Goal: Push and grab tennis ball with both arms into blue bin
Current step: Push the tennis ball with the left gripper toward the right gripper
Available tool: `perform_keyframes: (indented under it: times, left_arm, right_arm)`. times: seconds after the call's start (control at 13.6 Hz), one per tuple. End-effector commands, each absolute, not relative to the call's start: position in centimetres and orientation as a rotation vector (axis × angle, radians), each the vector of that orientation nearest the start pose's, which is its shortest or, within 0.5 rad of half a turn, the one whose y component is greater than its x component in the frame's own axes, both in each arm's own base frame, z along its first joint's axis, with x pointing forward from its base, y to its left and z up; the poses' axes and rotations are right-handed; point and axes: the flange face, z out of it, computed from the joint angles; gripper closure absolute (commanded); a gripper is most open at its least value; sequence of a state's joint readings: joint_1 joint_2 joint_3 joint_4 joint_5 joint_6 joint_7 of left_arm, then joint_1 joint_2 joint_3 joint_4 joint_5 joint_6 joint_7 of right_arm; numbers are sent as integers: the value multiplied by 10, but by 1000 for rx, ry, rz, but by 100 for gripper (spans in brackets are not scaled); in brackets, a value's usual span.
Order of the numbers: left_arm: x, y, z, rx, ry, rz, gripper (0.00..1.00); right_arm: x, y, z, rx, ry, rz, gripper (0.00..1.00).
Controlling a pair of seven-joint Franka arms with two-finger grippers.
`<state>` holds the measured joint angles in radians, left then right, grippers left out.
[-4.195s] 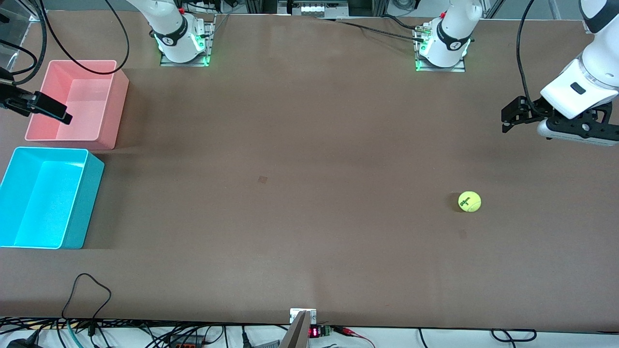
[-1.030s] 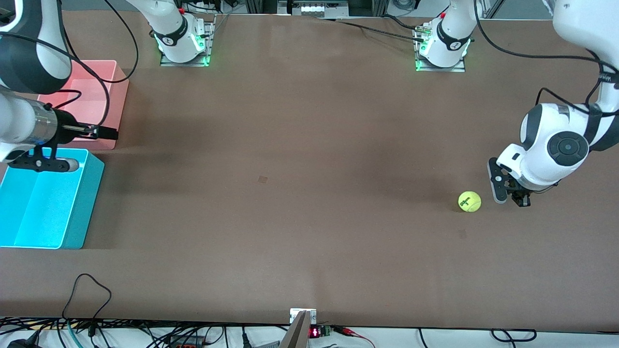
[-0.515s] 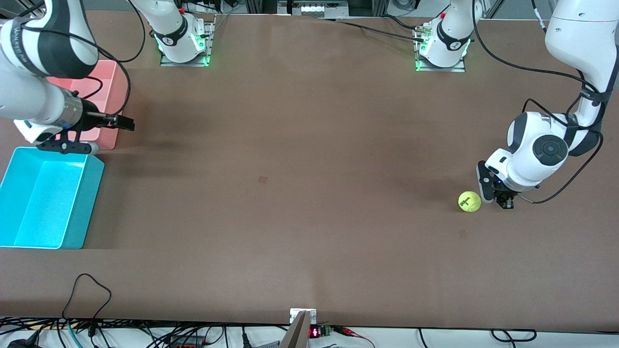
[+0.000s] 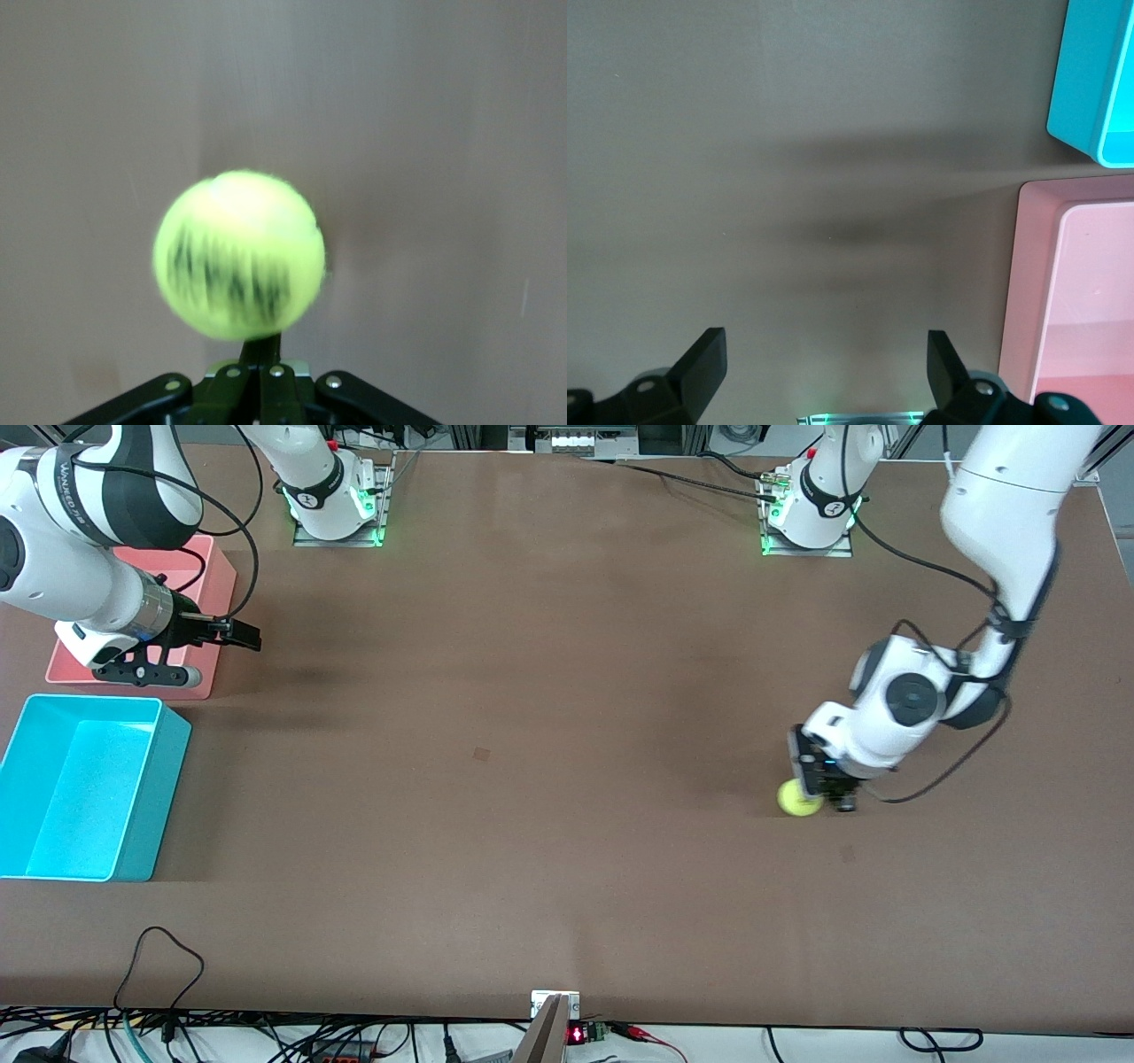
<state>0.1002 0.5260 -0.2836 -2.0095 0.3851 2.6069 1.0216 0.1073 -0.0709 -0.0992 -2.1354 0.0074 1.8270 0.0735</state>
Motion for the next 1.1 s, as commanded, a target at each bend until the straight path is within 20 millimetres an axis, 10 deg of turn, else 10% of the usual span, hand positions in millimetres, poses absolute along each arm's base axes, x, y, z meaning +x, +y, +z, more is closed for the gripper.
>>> perform_keyframes:
  times: [0.0, 0.52, 1.03]
  left_arm:
    - [617, -167, 241, -2246, 2005, -140, 100]
    - [635, -206, 317, -2223, 2017, 85, 100]
    - [644, -189, 347, -2319, 2003, 143, 100]
  right_arm:
    - [492, 7, 422, -3115, 78, 352, 0]
    - [512, 3, 415, -3124, 92, 282, 0]
    - [574, 10, 374, -3152, 76, 250, 0]
